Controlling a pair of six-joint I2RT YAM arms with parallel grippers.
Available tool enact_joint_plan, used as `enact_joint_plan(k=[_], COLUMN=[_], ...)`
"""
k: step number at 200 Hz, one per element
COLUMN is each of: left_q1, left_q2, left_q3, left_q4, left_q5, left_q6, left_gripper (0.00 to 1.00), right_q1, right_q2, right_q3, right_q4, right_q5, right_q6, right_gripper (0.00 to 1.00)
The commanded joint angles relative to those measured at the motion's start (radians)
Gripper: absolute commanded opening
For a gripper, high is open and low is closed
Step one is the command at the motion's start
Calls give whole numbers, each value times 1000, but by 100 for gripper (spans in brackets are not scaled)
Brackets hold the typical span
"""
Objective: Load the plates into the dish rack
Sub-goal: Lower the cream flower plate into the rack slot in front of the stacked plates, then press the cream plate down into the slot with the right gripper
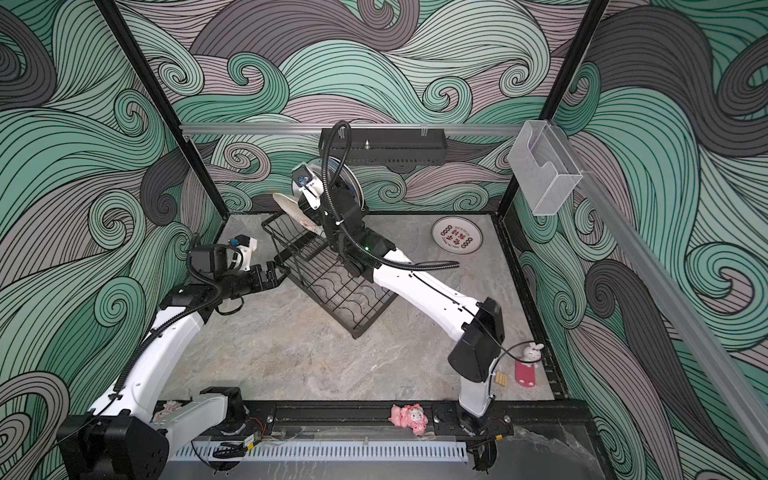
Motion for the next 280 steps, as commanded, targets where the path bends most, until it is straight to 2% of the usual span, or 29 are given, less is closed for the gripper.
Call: enact_joint_plan(k=[1, 34, 59, 91, 113, 125, 167, 228, 280], left_q1=[8, 8, 8, 8, 9, 9, 8, 9, 9], left_q2=[-10, -12, -10, -6, 0, 2, -1, 2, 4], left_q3=[6, 5, 4, 5, 6, 6, 4, 5, 5], left_q4=[-3, -4, -4, -3, -2, -4, -5, -5, -7], left_q5=[17, 18, 18, 23, 31, 32, 28, 33, 32], left_q6=[10, 10, 10, 8, 5, 5, 6, 5, 8], left_gripper=[99, 99, 99, 99, 99, 99, 98, 99, 99], right_q1=[4, 2, -2, -30, -33, -33, -41, -42, -42], right_q2=[-82, -163, -210, -262, -218, -163, -54, 127, 196], right_q3=[-27, -71, -68, -103, -65, -19, 35, 184, 289], right_q4=[27, -3, -166, -314, -402, -445, -417, -372, -377], right_q5=[24, -7, -143, -438, -520, -517, -525, -315, -230], right_q6=[-2, 12, 79, 187, 167, 149, 142, 132, 111], right_gripper=[72, 74, 77, 78, 79, 80, 80, 80, 80])
